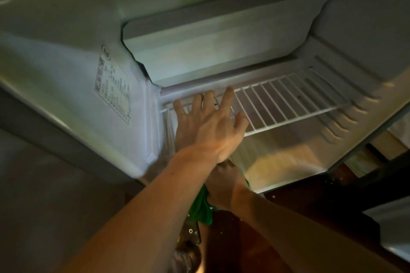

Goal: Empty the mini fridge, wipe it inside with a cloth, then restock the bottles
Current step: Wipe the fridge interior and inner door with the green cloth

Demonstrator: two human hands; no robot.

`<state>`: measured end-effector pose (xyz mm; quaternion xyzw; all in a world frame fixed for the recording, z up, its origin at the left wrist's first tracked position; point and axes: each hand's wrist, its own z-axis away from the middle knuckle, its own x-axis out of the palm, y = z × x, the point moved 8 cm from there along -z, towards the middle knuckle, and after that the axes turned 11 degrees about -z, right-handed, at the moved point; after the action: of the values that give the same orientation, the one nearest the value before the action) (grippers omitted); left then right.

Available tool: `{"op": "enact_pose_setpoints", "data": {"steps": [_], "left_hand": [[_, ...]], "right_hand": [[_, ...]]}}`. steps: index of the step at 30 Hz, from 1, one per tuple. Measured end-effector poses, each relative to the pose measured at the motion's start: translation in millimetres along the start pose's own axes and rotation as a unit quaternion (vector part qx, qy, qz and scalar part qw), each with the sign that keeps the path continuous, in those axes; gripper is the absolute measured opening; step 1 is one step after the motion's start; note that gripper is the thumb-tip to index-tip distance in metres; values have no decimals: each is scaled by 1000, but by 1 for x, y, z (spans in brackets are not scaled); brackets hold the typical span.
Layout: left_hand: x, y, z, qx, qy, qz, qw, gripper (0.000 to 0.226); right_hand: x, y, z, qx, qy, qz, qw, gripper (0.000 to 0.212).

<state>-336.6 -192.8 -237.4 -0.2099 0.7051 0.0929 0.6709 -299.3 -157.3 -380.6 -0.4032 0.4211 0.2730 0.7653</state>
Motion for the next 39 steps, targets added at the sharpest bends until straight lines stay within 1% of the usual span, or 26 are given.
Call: {"op": "enact_pose_setpoints", "data": {"steps": [1,2,4,5,6,8,9,10,11,12,13,14,15,18,19,20,22,24,26,27,29,32,34,36,38,39], "left_hand": [[0,0,0,-1,4,-2,1000,67],[0,-1,0,-1,7,-4,1000,68],[2,-2,0,-1,6,-3,1000,68],[1,-2,1,-2,6,-4,1000,68],[2,-1,1,-2,6,-6,1000,68],[1,-1,0,-1,5,-2,1000,67],[0,-2,0,-4,4,3,1000,67],[0,-3,1,-6,5,7,1000,66],[-1,-3,0,-7,2,7,1000,66],[0,-2,1,-5,-2,7,1000,65],[0,-2,2,-3,-4,5,1000,65],[0,-2,2,-2,-3,4,1000,66],[-1,-3,1,-2,-2,4,1000,66],[-2,-3,-1,-3,0,-3,1000,67],[-2,-3,0,-2,5,-4,1000,67],[-2,-2,1,-2,7,-3,1000,68],[-2,-2,0,1,5,1,1000,68],[-1,-1,0,1,2,-1,1000,68],[-1,1,0,5,3,-6,1000,68],[-1,2,0,6,3,-5,1000,68],[0,2,0,7,-1,-6,1000,68],[-1,1,0,2,-3,-13,1000,69],[0,1,-1,3,-8,-8,1000,68],[-1,2,-1,8,-14,-11,1000,69],[-2,3,0,8,-12,-11,1000,69],[-2,0,-1,6,-11,-13,1000,68]], "right_hand": [[-3,2,-11,18,36,-38,998,48],[-16,0,-20,33,98,-63,993,45],[-45,-5,-32,88,229,-27,969,37],[-58,-8,-36,105,270,-23,957,32],[-75,-14,-32,102,315,-21,943,30],[-87,-17,-26,70,366,-18,928,34],[-76,-12,-29,77,327,-20,942,36],[-60,-4,-34,63,277,-17,959,40],[-34,9,-36,39,185,-37,981,46],[-16,20,-27,11,101,-60,993,53],[-10,34,-11,-18,75,-58,995,58],[-10,52,2,-33,79,-27,996,60],[-17,75,15,-16,86,2,996,61],[-42,160,35,124,110,24,986,65],[-50,179,36,179,106,30,978,68],[-57,190,36,217,121,40,968,69],[-63,184,26,229,184,28,955,68],[-57,167,12,230,228,-8,946,56],[-50,148,0,252,198,-21,947,46],[-50,140,-7,258,184,-9,948,43],[-45,118,-24,238,153,23,959,42],[-23,58,-46,165,166,21,972,43],[-13,22,-40,120,150,-13,981,37],[-7,11,-26,67,121,-49,989,37],[-16,13,5,-16,151,-49,987,50],[-11,20,12,-43,142,-30,988,59]]}}
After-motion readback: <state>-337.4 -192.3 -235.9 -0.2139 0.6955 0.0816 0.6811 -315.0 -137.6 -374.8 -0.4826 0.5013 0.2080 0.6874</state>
